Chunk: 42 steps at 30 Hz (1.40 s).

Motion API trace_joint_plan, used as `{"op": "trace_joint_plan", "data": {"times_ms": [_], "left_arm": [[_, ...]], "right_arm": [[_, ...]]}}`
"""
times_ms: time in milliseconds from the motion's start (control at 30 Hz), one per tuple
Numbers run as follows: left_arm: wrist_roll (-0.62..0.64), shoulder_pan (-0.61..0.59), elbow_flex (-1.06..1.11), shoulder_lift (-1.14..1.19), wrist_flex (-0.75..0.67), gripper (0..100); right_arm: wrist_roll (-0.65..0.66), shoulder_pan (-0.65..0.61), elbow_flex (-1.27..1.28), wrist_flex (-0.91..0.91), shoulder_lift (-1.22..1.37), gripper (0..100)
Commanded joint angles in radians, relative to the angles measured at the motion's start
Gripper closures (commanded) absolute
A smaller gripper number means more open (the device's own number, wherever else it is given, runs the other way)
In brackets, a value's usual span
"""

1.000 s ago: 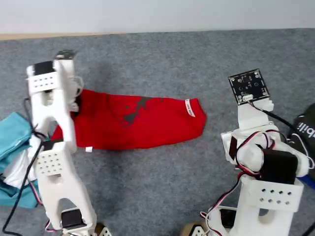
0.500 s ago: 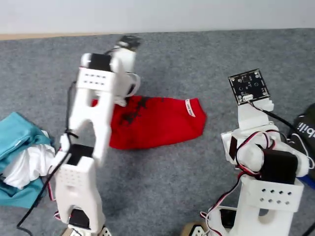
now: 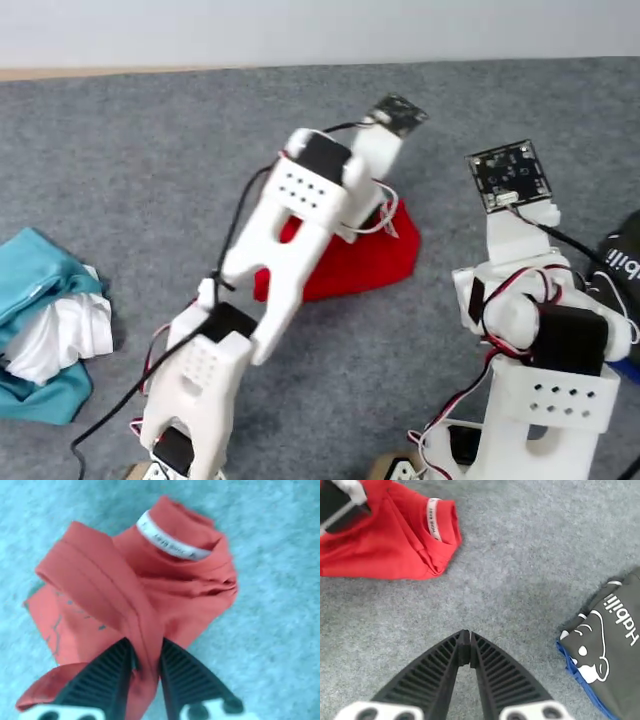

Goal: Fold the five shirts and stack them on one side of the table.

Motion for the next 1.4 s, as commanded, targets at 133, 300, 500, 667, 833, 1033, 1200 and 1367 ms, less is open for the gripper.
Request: {"op": "trace_joint_plan", "data": {"times_ms": [133,300,500,667,833,1033,1200,1367], "left_arm": [[0.026,0.071,-0.188,0.11,0.02,100],[0.038,0.071,-0.259,0.184,0.02,99],[0.032,0.071,-0.255,0.192,0.023,85],[0.003,0.063,-0.219,0.127,0.023,79],[-0.038,0.028,-0.114,0.02,0.023,79],[-0.037,-0.175,-0.067,-0.084,0.021,79],[-0.087,-0.318,-0.033,-0.08,0.021,85],[-0.138,-0.345,0.016,-0.032,0.02,93]], "right_arm": [[0.011,0.088,-0.041,0.007,-0.004,98.8],[0.011,0.091,-0.041,0.008,-0.005,98.8],[0.011,0.088,-0.041,0.008,-0.005,98.8],[0.011,0.09,-0.041,0.008,-0.005,98.8],[0.009,0.091,-0.041,0.033,-0.005,98.8],[0.009,0.091,-0.041,0.041,-0.005,98.8],[0.009,0.091,-0.041,0.038,-0.004,98.8],[0.009,0.09,-0.041,0.033,-0.004,98.8]]}}
